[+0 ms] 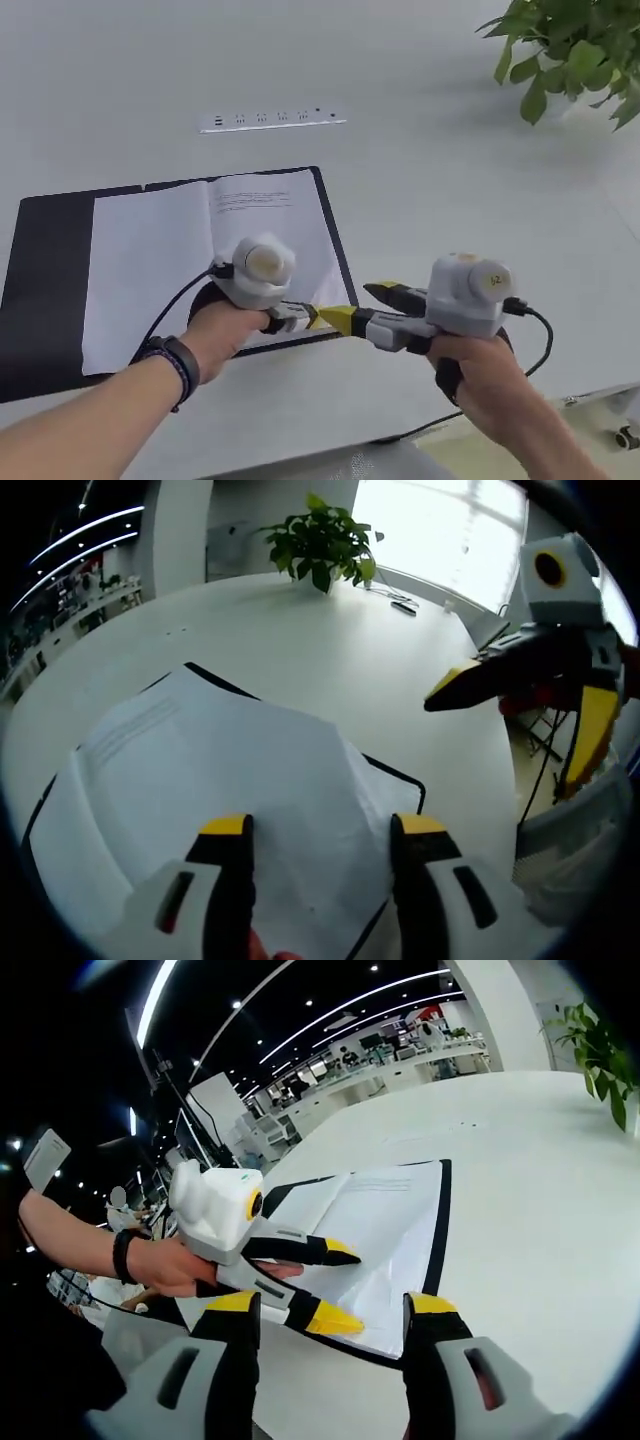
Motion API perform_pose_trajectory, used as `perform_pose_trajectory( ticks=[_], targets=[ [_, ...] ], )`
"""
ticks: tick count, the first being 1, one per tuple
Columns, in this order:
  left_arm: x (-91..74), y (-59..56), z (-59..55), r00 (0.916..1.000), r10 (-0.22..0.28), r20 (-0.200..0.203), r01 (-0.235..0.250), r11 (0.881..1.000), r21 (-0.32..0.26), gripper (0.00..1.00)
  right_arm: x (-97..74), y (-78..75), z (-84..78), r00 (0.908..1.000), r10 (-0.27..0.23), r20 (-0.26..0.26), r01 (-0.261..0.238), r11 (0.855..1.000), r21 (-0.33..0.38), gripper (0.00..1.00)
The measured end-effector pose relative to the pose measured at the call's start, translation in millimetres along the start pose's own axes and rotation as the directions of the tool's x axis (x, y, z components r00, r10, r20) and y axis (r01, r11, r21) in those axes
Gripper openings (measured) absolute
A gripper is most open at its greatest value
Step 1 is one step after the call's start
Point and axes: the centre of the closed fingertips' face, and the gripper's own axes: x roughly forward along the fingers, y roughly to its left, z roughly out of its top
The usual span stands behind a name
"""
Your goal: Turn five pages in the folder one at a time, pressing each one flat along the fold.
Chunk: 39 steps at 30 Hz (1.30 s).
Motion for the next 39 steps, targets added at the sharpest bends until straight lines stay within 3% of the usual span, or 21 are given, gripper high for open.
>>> perform_pose_trajectory(
  ticks=[3,8,17,26,31,35,39],
  targets=[
    [-0.1,0.1,-0.1,1.0000,0.000,0.001,0.000,1.000,-0.001,0.55,8.8,-6.9,5.8,0.9999,0.007,0.009,-0.008,1.000,0.018,0.54],
    [-0.6,1.1,-0.2,1.0000,0.001,0.003,-0.001,1.000,-0.002,0.54,22.6,-14.2,5.3,0.9996,0.018,-0.020,-0.018,1.000,0.013,0.54],
    [1.0,3.4,-2.5,0.9997,0.025,-0.003,-0.025,0.999,0.040,0.52,32.9,-25.5,5.9,0.9997,0.019,-0.012,-0.018,0.997,0.073,0.51],
    [0.7,4.0,-1.5,0.9997,0.022,0.006,-0.022,0.999,0.028,0.51,48.9,-34.6,-0.7,0.9989,0.032,-0.033,-0.028,0.993,0.112,0.50],
    [0.6,4.1,-1.1,0.9998,0.020,0.008,-0.020,1.000,0.021,0.51,53.9,-38.0,-3.3,0.9984,0.043,-0.037,-0.037,0.989,0.140,0.49],
    [0.5,3.7,-0.8,0.9998,0.017,0.009,-0.017,1.000,0.017,0.51,54.4,-36.0,-5.8,0.9976,0.062,-0.031,-0.056,0.983,0.173,0.41],
    [-2.8,-0.9,-2.8,1.0000,-0.004,0.002,0.004,1.000,0.021,0.56,51.8,-35.1,-13.0,0.9973,0.066,-0.034,-0.058,0.980,0.190,0.40]
  ],
)
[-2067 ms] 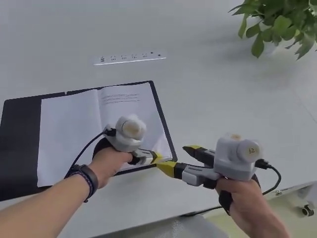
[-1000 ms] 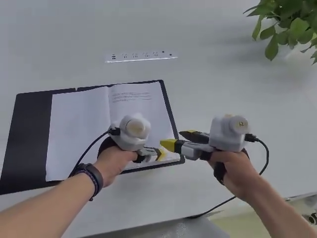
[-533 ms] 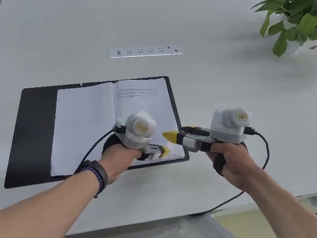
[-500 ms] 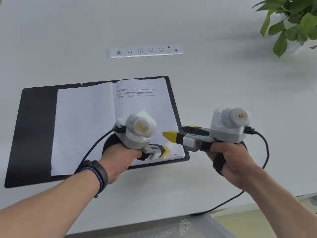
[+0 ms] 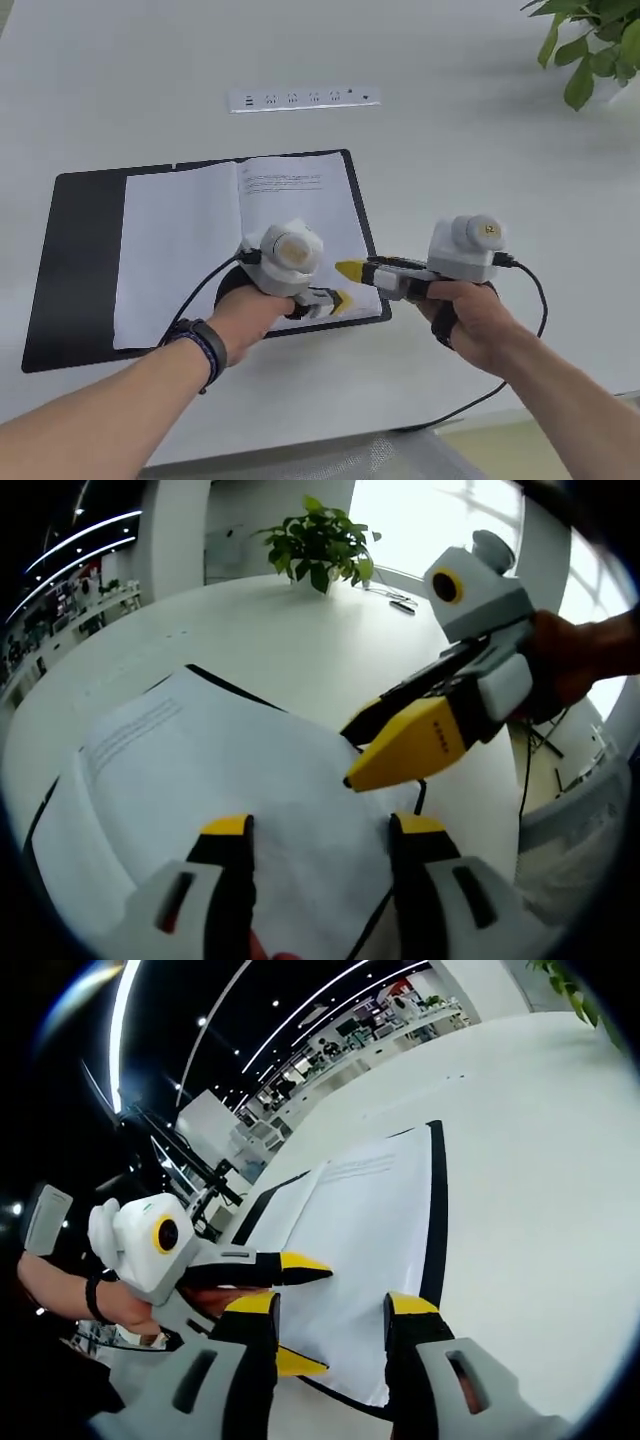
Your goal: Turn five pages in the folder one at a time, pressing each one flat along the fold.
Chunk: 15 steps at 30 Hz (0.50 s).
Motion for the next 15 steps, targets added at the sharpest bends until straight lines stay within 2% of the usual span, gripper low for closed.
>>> perform_pose_trajectory(
  ticks=[3,7,11,15],
  targets=[
    [-3.8,-2.7,-0.7,1.0000,-0.007,-0.003,0.007,1.000,0.001,0.59,-2.1,-0.3,-3.8,1.0000,0.003,-0.001,-0.003,1.000,0.007,0.37],
    [-12.9,-6.2,2.9,0.9998,-0.012,0.017,0.012,1.000,-0.006,0.62,-7.6,-1.3,-9.2,0.9999,0.008,0.008,-0.008,0.999,0.045,0.17],
    [-19.9,-9.4,1.9,0.9996,-0.008,0.027,0.008,1.000,-0.016,0.64,-12.0,1.3,-12.6,0.9993,0.018,0.033,-0.020,0.996,0.084,0.10],
    [-29.8,-7.0,-2.0,0.9993,0.007,0.037,-0.006,1.000,-0.026,0.64,-14.7,5.7,-17.4,0.9992,0.013,0.037,-0.016,0.997,0.073,0.01]
  ],
)
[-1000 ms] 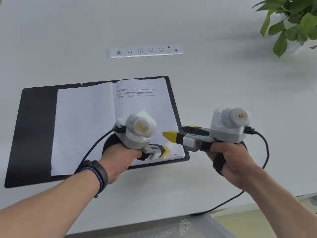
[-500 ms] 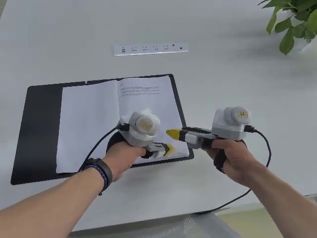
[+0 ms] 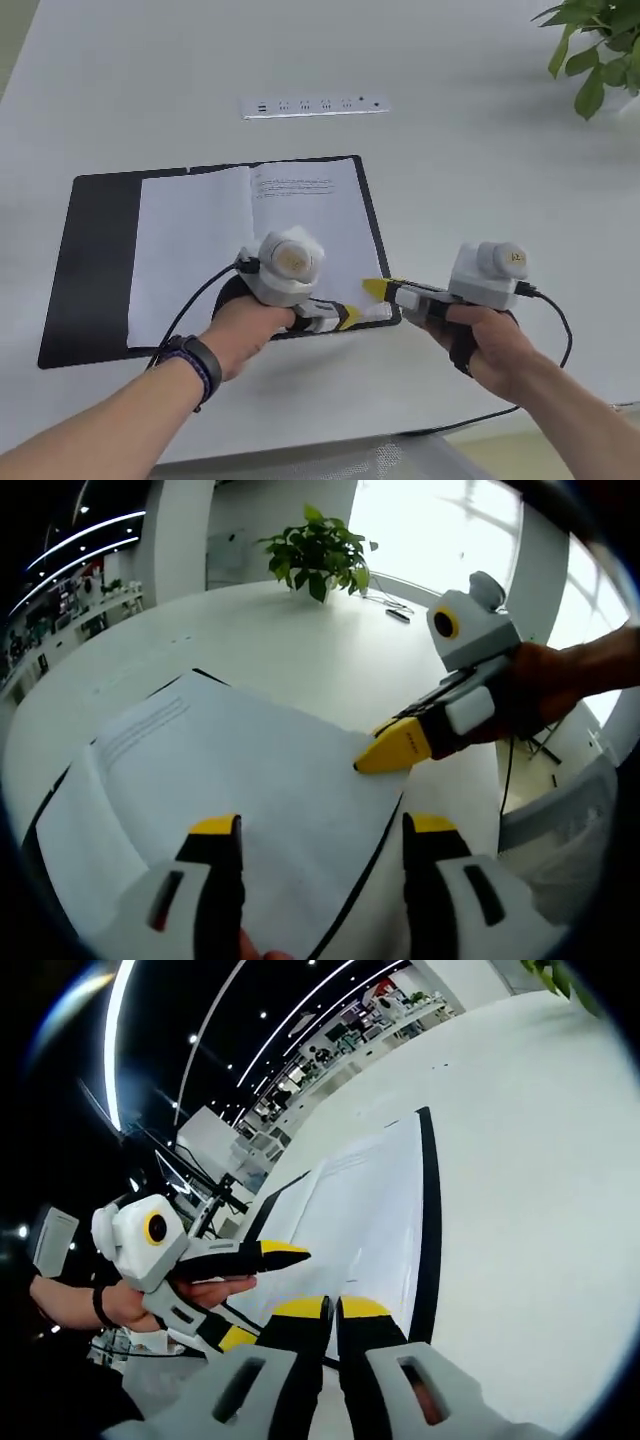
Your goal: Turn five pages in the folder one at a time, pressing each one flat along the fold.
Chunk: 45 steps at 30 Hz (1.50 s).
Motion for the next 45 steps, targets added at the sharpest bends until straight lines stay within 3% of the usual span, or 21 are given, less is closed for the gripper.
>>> perform_pose_trajectory(
  ticks=[4,6,14,18,30,45],
  targets=[
    [-7.9,0.3,-2.0,1.0000,0.007,0.000,-0.007,1.000,0.007,0.65,-0.4,2.8,0.4,0.9999,-0.002,0.016,0.002,1.000,0.024,0.00],
    [-10.5,1.4,-3.2,0.9999,0.011,-0.004,-0.011,1.000,0.010,0.66,0.3,-0.4,-1.2,0.9992,-0.038,0.016,0.037,0.999,0.034,0.00],
    [-28.3,6.7,-1.0,0.9990,0.040,0.021,-0.040,0.999,0.005,0.67,0.3,10.0,5.6,0.9969,-0.037,0.070,0.030,0.996,0.089,0.00],
    [-39.6,14.3,-1.7,0.9977,0.061,0.030,-0.061,0.998,-0.007,0.67,0.3,15.0,9.7,0.9959,-0.051,0.075,0.048,0.998,0.040,0.00],
    [-77.5,40.7,-7.1,0.9895,0.131,0.061,-0.129,0.991,-0.034,0.69,8.0,37.2,24.3,0.9934,-0.026,0.112,0.024,1.000,0.017,0.00],
    [-115.8,69.3,-19.4,0.9741,0.206,0.095,-0.198,0.977,-0.083,0.69,17.8,61.5,25.8,0.9932,0.008,0.116,-0.008,1.000,-0.004,0.00]
  ],
)
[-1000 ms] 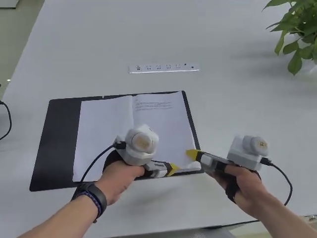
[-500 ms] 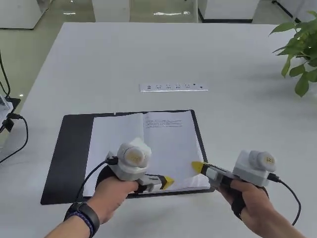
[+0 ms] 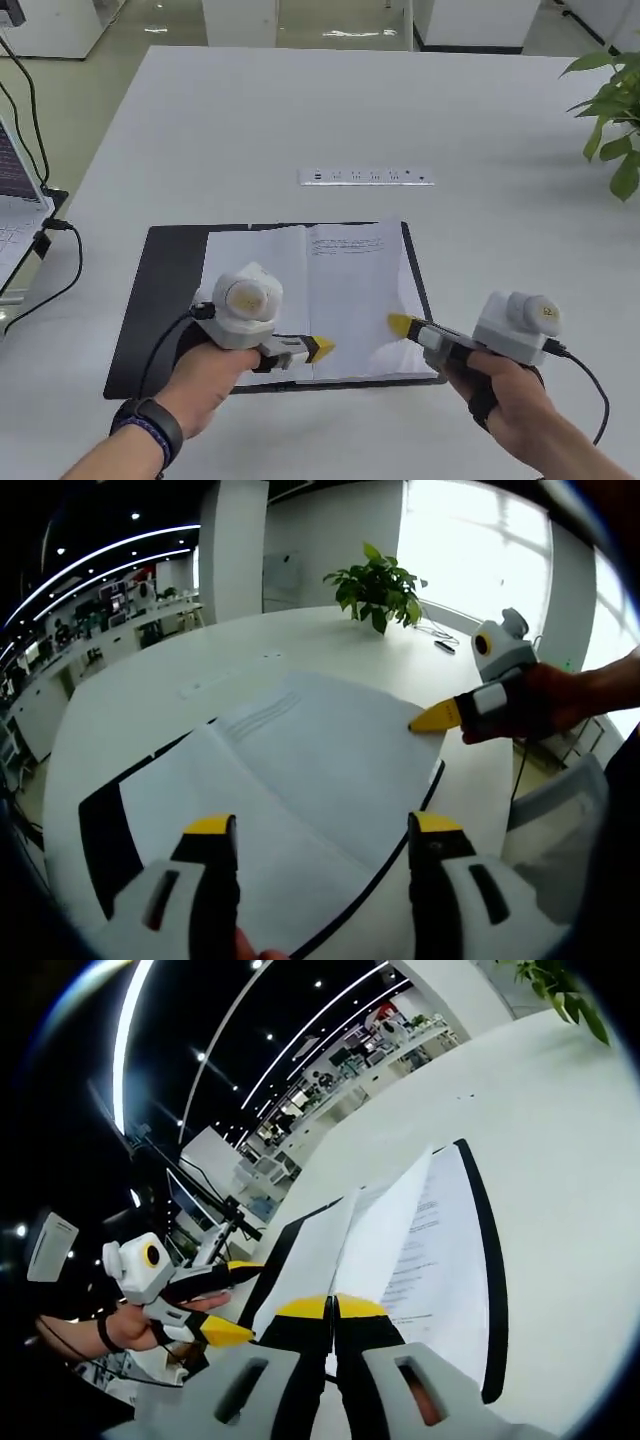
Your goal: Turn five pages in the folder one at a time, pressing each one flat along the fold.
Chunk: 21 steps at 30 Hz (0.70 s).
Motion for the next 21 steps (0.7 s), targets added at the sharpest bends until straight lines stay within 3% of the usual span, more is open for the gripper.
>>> perform_pose_trajectory(
  ticks=[8,21],
  targets=[
    [-18.7,18.6,-4.6,0.9987,0.048,0.020,-0.047,0.998,-0.034,0.69,5.9,9.9,1.3,0.9999,0.012,0.001,-0.012,1.000,-0.021,0.00],
    [-52.3,44.5,-23.0,0.9934,0.113,0.019,-0.112,0.991,-0.072,0.69,18.1,34.2,2.7,0.9987,0.051,-0.007,-0.051,0.998,-0.048,0.00]
  ],
)
